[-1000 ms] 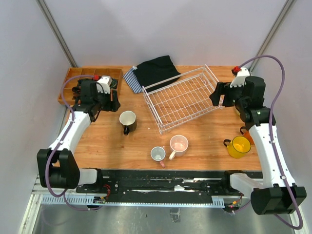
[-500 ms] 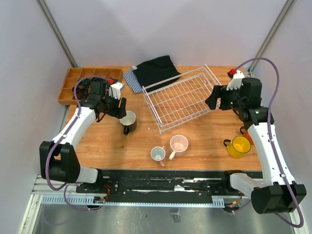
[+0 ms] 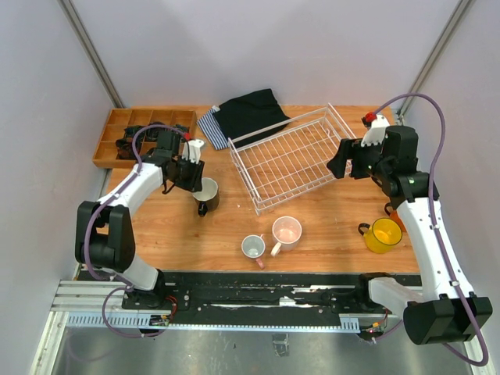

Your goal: Load the cups into the dish rack

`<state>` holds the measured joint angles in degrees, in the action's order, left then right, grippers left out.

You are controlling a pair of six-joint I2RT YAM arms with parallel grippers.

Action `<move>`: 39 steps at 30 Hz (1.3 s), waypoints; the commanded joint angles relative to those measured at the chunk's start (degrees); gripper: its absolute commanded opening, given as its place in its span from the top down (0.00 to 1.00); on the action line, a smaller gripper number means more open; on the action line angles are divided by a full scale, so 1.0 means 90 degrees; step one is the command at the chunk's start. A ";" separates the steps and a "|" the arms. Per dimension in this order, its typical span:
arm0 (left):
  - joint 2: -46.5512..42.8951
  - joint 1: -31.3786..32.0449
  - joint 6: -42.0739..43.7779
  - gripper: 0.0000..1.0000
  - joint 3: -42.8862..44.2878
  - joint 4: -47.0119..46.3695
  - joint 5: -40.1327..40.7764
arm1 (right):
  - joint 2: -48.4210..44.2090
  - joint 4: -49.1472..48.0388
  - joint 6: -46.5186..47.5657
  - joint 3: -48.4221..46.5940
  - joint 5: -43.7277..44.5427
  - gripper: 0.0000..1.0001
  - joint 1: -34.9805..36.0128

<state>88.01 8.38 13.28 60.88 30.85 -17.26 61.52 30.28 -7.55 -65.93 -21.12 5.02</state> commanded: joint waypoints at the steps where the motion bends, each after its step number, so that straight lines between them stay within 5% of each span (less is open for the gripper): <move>1: 0.0046 0.0055 -0.0017 0.67 0.0363 0.0060 -0.0082 | -0.0030 0.0072 -0.0040 -0.0048 0.0013 0.21 0.0141; 10: 0.0411 0.0075 -0.0437 0.99 0.1108 0.0714 -0.0185 | 0.0214 0.0196 -0.0030 -0.0077 -0.0022 0.23 0.0163; 26: -0.0305 0.0513 -0.2641 1.00 0.1989 0.0997 -0.0516 | 0.0955 0.0887 0.0400 -0.1074 -0.0628 0.33 0.1645; 32: -0.1595 0.0563 -0.3116 0.99 0.1300 -0.0643 -0.1249 | 0.1060 -0.0111 -0.1309 -0.1041 -0.2544 0.37 0.1652; 39: -0.3109 0.0563 -0.5045 1.00 -0.0633 -0.4784 -0.2113 | 0.1109 -0.1984 -0.4210 -0.1051 -0.4310 0.35 0.1723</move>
<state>65.17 13.32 -18.00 62.02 17.02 -27.99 72.03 26.44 -25.45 -74.65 -47.16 19.31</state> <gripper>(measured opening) 0.117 0.629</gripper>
